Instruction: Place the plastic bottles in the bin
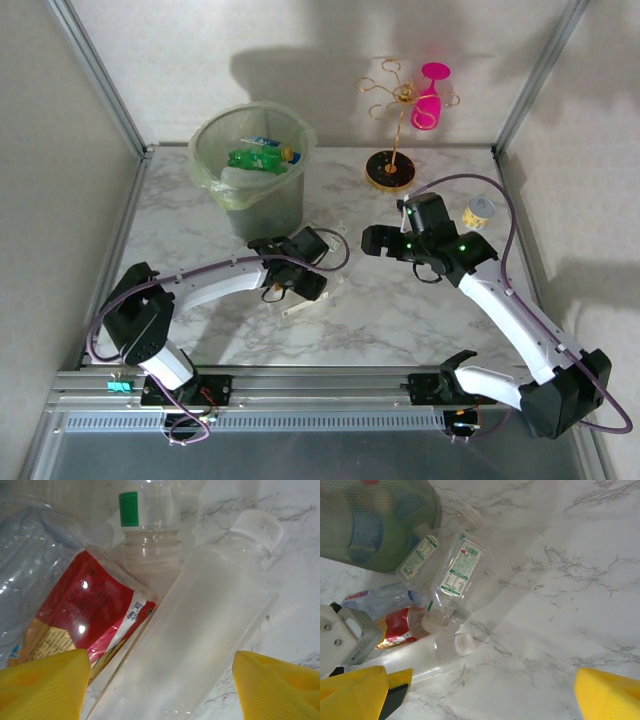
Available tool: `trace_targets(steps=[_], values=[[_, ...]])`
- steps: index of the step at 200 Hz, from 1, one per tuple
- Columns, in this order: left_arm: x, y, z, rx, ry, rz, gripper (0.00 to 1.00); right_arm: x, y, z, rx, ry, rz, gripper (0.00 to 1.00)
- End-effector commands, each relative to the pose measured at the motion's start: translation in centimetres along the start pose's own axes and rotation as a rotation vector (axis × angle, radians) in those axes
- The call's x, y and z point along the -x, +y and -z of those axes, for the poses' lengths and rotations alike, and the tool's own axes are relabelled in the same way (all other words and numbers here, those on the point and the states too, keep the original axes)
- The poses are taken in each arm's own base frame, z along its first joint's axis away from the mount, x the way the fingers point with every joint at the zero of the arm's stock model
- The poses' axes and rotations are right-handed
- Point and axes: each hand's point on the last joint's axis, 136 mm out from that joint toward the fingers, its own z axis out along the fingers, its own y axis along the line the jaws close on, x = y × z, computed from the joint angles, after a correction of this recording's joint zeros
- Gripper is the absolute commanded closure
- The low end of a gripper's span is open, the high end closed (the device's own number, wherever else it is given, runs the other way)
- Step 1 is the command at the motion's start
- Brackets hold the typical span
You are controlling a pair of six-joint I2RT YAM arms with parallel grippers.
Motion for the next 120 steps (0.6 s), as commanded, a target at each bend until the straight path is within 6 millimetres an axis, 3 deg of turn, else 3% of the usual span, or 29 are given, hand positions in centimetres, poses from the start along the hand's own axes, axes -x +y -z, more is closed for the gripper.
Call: trace_targets(steps=[1,76,120], values=[[-1.0,-0.3,-0.9,-0.011,0.036,-0.038,0.27,-0.4,-0.7,0.1,-0.031,-0.002,0.009,0.04],[-3.0,-0.9,-2.2,-0.044,0.085,-0.041,0.28,-0.2,-0.7,-0.4,-0.028,0.008,0.011,0.04],[-3.3,-2.3,-1.8,-0.087,0.096,-0.067,0.30,-0.4,-0.8,-0.6,-0.031,0.017,0.015,0.04]])
